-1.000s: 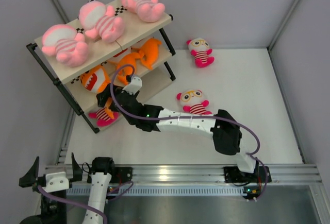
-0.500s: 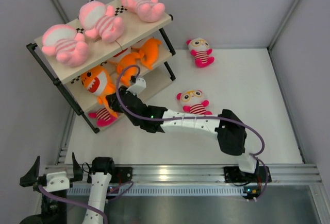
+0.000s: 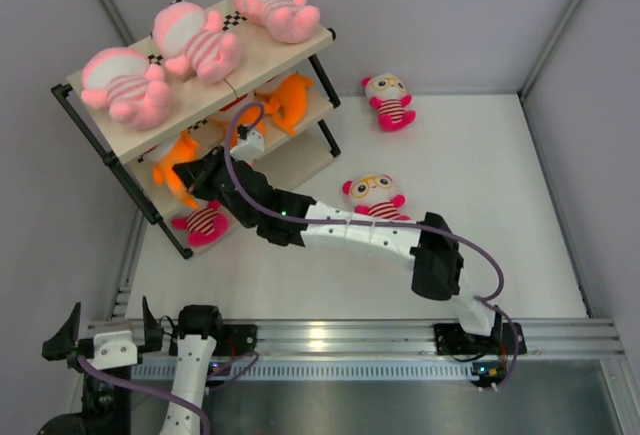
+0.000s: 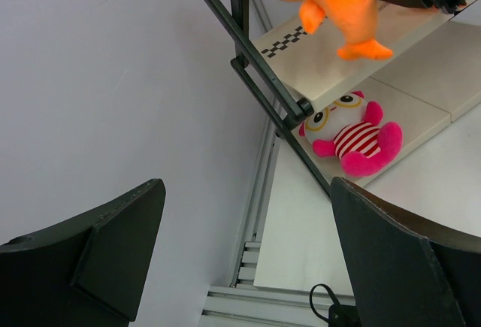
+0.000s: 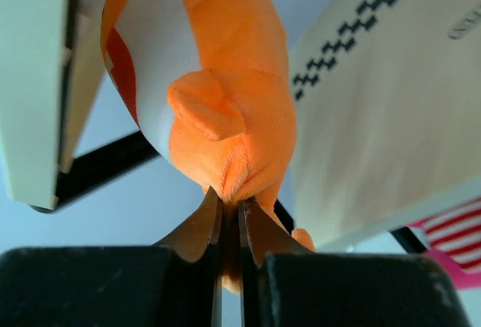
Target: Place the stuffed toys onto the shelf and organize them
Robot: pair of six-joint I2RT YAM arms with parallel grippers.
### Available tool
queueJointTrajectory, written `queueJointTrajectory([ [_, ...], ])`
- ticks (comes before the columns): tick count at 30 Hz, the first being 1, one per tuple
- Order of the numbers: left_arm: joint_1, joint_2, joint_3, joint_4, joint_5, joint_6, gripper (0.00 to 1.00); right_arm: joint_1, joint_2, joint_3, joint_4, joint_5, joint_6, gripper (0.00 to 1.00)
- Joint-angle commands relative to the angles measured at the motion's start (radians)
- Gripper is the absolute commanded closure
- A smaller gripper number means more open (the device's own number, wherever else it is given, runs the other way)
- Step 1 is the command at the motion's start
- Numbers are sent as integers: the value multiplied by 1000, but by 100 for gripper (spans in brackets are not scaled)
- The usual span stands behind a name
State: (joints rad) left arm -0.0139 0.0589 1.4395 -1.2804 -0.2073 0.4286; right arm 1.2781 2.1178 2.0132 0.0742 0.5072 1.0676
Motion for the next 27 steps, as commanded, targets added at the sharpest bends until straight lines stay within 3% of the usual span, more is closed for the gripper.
queueJointTrajectory([
  [1,5,-10,-5,9,0,4,3,-25,82,137,12,-28,50,95],
  [5,2,-8,4,10,-15,9,3,-55,168,260,-22,-53,83,75],
  [6,2,-7,5,9,-20,12,3,-59,185,271,-37,-56,89,62],
  [9,-1,-11,2,10,-29,15,2,-65,182,268,-50,-56,92,45],
  [18,-3,-14,2,9,-23,13,2,-71,42,84,-8,-1,46,33],
  [27,-3,-14,-1,10,-17,13,2,-42,-33,13,41,8,-24,32],
])
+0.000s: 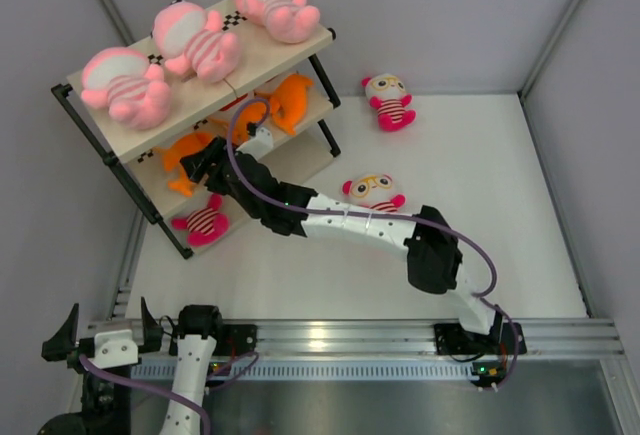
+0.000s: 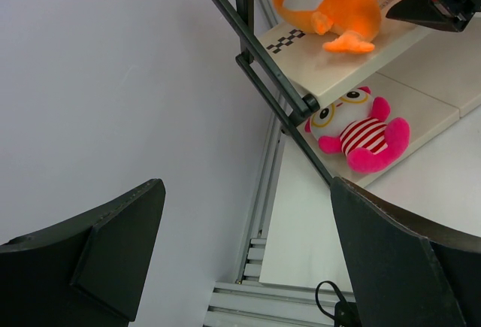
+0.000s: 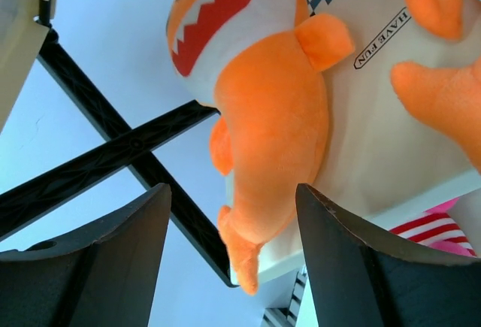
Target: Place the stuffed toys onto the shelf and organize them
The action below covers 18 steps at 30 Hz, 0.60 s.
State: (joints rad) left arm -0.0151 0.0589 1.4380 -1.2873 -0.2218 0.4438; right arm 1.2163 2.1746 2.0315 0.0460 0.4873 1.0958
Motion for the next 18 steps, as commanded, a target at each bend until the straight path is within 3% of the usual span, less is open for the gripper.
queueJointTrajectory([
  [1,-2,-16,-1,16,-4,-4,2,26,-98,-14,68,34,-57,32],
  [8,-2,-41,-85,-10,-8,6,2,64,-291,-250,83,53,-203,32],
  [12,-2,-41,-143,-44,-11,27,2,71,-548,-494,31,19,-339,31],
  [15,-2,-39,-189,-46,-13,33,2,71,-741,-698,-144,68,-390,29],
  [18,-2,-42,-231,-49,1,27,2,29,-943,-835,-345,96,-329,27],
])
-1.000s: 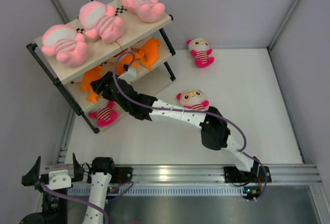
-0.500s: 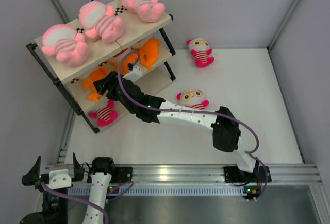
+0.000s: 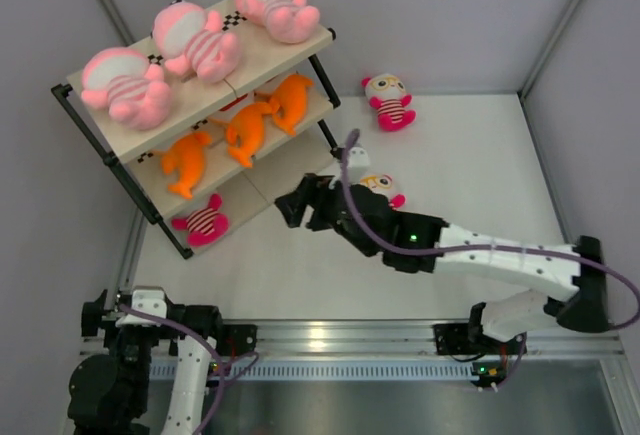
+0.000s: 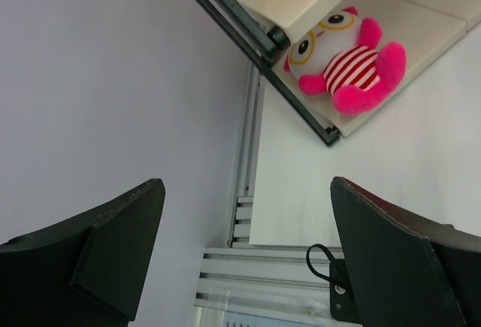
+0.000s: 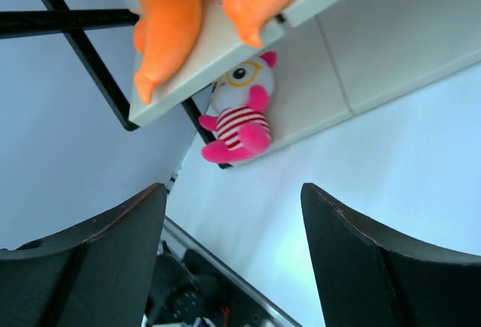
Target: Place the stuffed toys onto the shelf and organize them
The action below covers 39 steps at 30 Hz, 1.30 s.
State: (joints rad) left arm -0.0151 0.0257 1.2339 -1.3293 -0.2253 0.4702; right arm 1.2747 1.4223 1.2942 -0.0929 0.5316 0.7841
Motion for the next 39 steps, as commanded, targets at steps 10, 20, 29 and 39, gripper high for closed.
queueJointTrajectory([
  [10,3,-7,-203,-19,-2,-18,4,-634,-629,-689,-265,-247,-19,21],
  [20,60,-7,-269,-13,86,2,5,-821,-312,-751,13,-507,-100,24],
  [29,73,-9,-343,-8,113,7,7,-822,-266,-788,139,-579,-135,100],
  [39,96,-7,-373,70,144,-8,8,-655,-318,-586,151,-564,-250,100],
])
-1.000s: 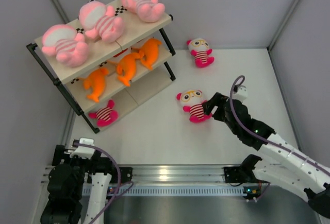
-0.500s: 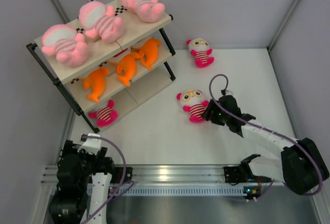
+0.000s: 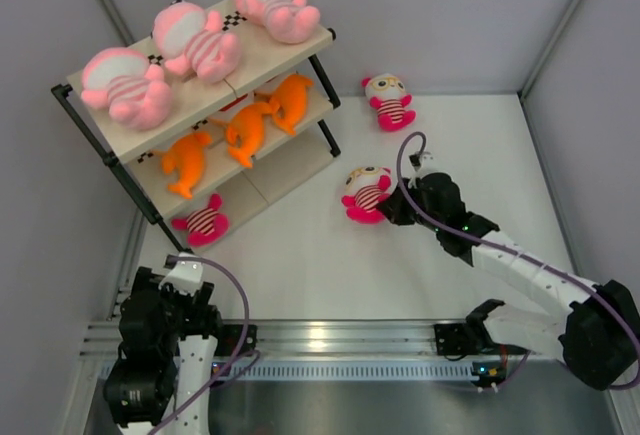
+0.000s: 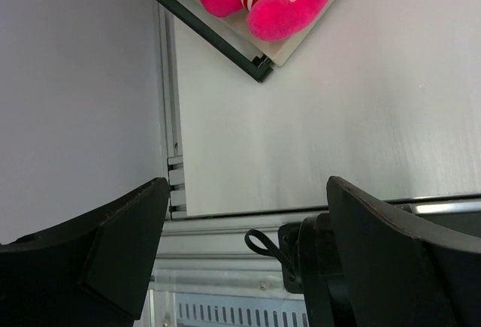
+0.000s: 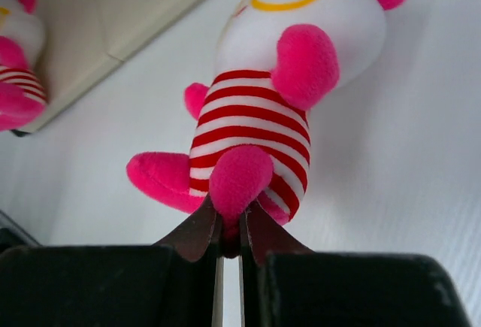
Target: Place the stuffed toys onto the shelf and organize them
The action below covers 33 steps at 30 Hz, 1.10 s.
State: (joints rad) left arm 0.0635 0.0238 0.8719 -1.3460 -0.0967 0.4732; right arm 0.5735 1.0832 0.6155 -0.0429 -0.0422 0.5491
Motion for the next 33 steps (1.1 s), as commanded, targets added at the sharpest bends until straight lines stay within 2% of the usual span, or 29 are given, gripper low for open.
queueJointTrajectory([
  [1,19,-5,-11,100,15,-10,8,72,44,98,144,-1,1,100],
  [5,25,5,15,168,35,7,8,152,215,164,306,10,55,100],
  [9,25,7,21,189,128,1,8,247,349,294,420,-7,48,100],
  [14,27,-2,-37,241,135,-31,8,276,526,374,552,-48,63,100],
  [22,32,-1,-103,327,109,-27,8,276,650,483,572,-120,40,100],
  [28,33,-1,-120,350,107,-25,8,276,887,588,629,-154,116,100],
  [33,41,4,-123,352,107,-22,8,276,984,690,663,-168,121,100],
])
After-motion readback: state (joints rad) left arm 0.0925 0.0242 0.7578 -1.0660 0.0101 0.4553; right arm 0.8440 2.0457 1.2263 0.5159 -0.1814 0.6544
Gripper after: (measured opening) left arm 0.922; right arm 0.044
